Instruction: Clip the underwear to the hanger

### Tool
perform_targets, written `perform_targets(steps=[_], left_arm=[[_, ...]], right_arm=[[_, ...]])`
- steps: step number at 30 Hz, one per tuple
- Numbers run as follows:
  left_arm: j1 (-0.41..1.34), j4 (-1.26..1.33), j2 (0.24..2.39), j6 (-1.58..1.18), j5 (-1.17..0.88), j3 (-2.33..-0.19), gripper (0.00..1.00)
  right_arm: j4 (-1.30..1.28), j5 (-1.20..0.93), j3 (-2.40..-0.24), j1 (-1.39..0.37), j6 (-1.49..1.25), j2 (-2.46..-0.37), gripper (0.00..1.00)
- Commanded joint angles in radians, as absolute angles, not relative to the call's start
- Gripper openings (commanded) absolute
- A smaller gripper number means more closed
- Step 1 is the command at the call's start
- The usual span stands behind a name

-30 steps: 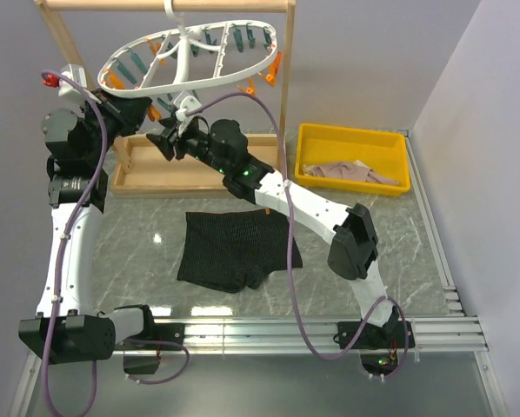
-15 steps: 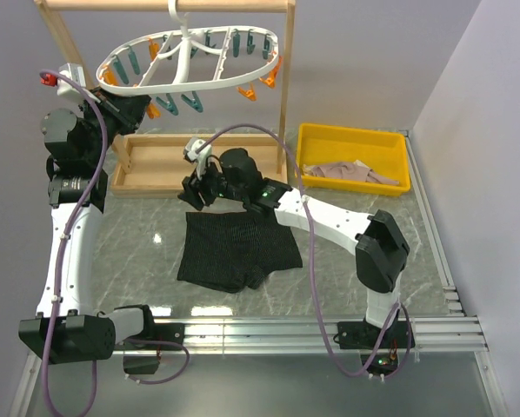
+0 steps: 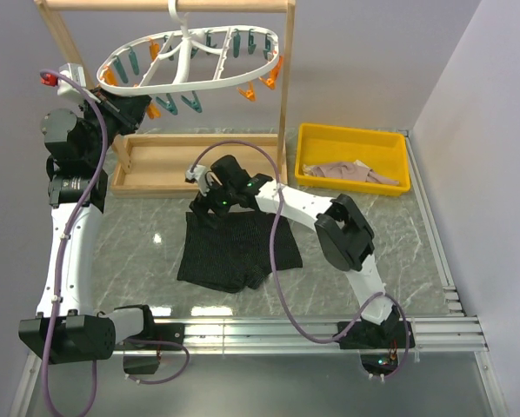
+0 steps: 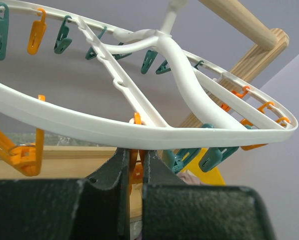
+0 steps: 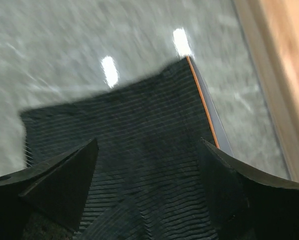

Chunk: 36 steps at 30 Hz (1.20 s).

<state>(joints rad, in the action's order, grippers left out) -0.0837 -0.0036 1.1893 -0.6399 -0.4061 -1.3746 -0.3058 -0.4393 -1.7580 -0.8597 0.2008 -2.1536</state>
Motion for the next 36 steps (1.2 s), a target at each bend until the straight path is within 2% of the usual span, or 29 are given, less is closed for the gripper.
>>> perform_targets(steps=[1, 13, 25, 34, 35, 36], left_arm=[[-0.084, 0.037, 1.18, -0.646, -0.436, -1.404, 0.01], [-0.083, 0.035, 1.169, -0.647, -0.448, -1.381, 0.0], [-0.084, 0.041, 1.181, -0.653, -0.462, -1.393, 0.0], [-0.084, 0.046, 1.18, -0.653, -0.465, -1.385, 0.0], [-0.086, 0.046, 1.181, -0.652, -0.465, -1.388, 0.01], [-0.086, 0.045, 1.181, -0.65, -0.466, -1.387, 0.0]], right_arm=[[-0.356, -0.483, -1.831, -0.839, 0.267, -2.186, 0.88], [-0.428, -0.403, -2.012, -0.83, 0.311, -2.377, 0.89], [-0.497, -0.275, -2.091, -0.845, 0.293, -2.448, 0.88], [-0.6, -0.225, -2.227, -0.865, 0.319, -2.52, 0.86], [-0.598, -0.227, -2.218, -0.867, 0.319, -2.517, 0.87], [-0.606, -0.238, -2.214, -0.867, 0.324, -2.511, 0.96]])
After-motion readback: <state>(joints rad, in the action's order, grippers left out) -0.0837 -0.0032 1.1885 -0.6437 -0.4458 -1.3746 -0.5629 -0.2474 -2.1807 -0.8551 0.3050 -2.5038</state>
